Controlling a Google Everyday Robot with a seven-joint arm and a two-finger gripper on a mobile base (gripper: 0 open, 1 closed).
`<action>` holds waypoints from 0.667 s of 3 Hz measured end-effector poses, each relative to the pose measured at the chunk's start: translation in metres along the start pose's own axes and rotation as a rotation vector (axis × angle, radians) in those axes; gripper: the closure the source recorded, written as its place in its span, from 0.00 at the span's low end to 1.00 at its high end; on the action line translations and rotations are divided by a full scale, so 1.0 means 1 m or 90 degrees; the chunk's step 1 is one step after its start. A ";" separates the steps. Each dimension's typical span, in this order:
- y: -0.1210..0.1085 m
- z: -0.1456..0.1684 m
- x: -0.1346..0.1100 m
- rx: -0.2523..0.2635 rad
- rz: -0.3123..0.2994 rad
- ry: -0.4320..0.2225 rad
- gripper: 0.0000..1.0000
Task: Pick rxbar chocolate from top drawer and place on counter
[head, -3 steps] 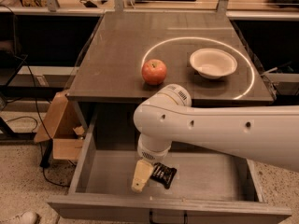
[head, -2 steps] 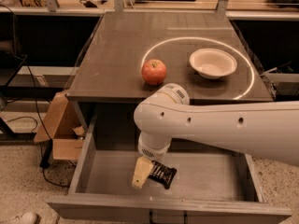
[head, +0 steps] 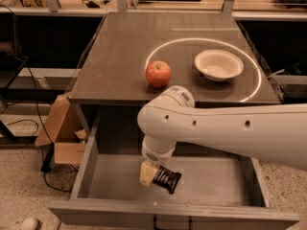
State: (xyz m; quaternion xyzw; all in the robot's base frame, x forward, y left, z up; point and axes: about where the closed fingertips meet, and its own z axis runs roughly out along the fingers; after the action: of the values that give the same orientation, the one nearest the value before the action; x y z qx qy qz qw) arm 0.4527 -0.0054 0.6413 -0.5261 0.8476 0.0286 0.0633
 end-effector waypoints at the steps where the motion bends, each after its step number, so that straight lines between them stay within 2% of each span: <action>1: 0.000 0.000 0.000 -0.002 -0.001 -0.002 0.00; 2: 0.000 0.002 0.002 -0.009 -0.002 -0.006 0.00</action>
Offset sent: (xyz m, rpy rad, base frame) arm 0.0005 -0.0025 -0.0058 0.0282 0.0166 0.0079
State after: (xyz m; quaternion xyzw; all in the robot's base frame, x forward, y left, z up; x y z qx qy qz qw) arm 0.4525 -0.0066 0.6387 -0.5280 0.8461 0.0365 0.0635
